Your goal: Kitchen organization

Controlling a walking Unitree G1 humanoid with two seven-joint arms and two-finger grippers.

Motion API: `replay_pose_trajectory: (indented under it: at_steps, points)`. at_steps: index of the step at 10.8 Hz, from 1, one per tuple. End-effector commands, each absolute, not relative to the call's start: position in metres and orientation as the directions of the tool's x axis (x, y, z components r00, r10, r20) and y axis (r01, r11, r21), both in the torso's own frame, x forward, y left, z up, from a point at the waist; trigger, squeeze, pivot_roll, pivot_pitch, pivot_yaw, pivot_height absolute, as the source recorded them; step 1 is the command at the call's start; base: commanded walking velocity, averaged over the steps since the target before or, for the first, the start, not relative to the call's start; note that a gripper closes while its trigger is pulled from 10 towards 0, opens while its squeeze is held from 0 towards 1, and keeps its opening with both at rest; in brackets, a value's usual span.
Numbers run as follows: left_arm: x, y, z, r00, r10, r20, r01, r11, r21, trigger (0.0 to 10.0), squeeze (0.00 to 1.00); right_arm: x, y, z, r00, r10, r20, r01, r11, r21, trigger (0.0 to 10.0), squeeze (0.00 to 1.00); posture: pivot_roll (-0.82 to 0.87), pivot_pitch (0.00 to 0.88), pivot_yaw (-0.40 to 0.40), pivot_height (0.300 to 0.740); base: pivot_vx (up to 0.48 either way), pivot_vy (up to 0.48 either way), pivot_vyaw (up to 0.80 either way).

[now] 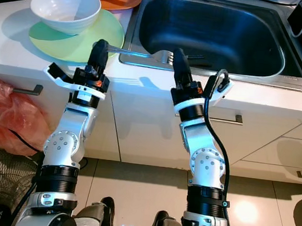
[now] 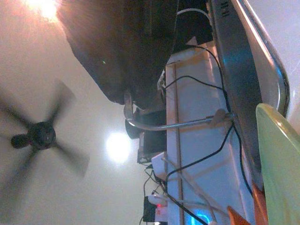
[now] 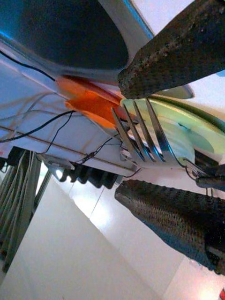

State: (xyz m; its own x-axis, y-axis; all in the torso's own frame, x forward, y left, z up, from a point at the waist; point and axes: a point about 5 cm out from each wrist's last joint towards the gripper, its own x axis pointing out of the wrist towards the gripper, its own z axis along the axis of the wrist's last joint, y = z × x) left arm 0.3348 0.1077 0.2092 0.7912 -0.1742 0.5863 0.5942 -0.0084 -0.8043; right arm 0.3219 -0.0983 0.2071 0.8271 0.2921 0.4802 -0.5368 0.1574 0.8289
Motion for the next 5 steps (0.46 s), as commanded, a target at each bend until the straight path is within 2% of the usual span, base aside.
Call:
replay_pose_trajectory:
  at_steps: [1, 5]
  points:
    - [0.331, 0.060, 0.231, 0.730, -0.199, 0.654, 0.630, -0.175, -0.757, 10.0, 0.00, 0.316, -0.089, 0.210, 0.811, 0.289, 0.509, -0.554, 0.100, 0.826, 10.0, 0.00, 0.11, 0.198, -0.061, 0.740, 0.000, 0.000, 0.00]
    - [0.330, 0.047, 0.229, 0.722, -0.247, 0.646, 0.621, -0.180, -0.763, 10.0, 0.00, 0.314, -0.084, 0.212, 0.792, 0.313, 0.524, -0.574, 0.089, 0.814, 10.0, 0.00, 0.11, 0.199, -0.058, 0.740, 0.000, 0.000, 0.00]
